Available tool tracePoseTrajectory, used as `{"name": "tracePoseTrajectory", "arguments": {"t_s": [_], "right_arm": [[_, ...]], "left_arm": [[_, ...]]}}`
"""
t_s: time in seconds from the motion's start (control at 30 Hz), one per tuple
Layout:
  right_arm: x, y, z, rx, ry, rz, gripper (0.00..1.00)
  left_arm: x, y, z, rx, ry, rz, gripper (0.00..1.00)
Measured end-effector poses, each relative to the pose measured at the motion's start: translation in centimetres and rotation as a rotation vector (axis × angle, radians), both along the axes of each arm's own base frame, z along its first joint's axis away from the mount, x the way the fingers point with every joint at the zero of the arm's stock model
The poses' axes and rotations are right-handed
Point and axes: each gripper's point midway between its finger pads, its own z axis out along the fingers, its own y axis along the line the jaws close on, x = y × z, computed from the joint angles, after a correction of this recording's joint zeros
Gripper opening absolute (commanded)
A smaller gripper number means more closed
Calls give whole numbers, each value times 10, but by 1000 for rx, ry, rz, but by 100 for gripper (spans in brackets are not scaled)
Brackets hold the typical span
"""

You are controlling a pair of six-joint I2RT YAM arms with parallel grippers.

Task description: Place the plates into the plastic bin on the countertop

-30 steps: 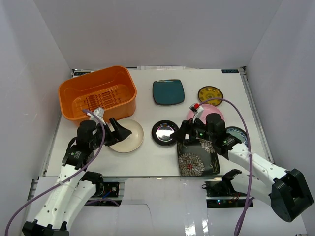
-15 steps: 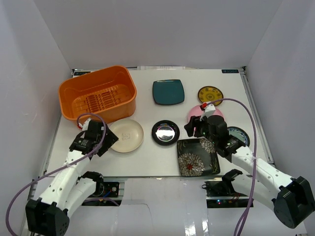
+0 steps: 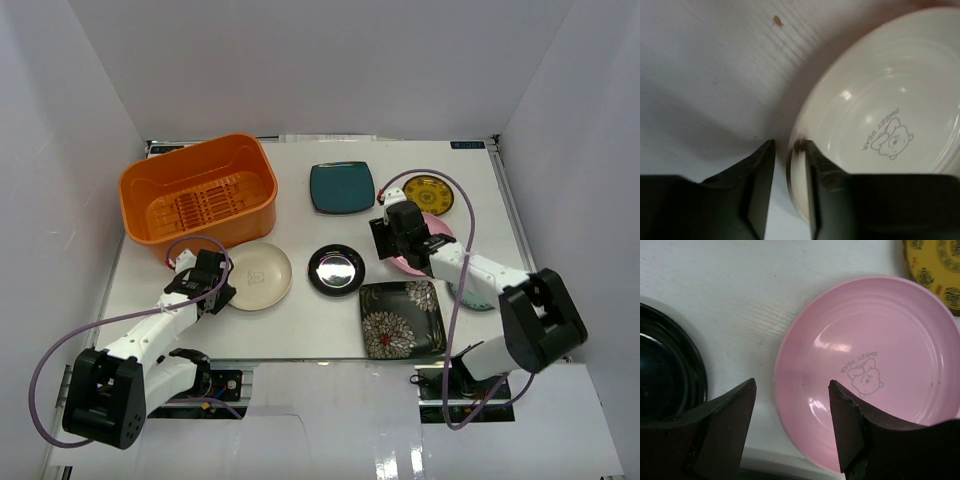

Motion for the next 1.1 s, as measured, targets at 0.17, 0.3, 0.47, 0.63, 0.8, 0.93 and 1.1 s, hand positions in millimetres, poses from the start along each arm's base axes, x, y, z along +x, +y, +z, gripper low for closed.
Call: {"name": "tracePoseTrajectory", "arguments": {"t_s": [0.17, 0.3, 0.47, 0.63, 0.8, 0.93, 1.1], "right_arm": [[4, -1, -54, -104, 142, 34, 46], [11, 5, -63, -118, 160, 41, 10], [18, -1, -48, -142, 109, 19, 8], [17, -3, -7, -94, 19, 10, 8], [9, 2, 56, 0, -114, 28, 8], [-5, 12, 100, 92, -205, 72, 8], [-32, 50, 120, 157, -233, 189, 8]], "left_arm": [[15, -3, 4, -16, -80, 0, 0], [18, -6, 8, -25, -120, -22, 0], [8, -12, 30, -50, -180, -96, 0], [10, -35, 95, -157, -347, -202, 0], [42, -49, 212, -189, -568, -262, 0], [99, -46, 299, -119, -707, -258, 0], [197, 3, 305, -36, -698, -139, 0]]}}
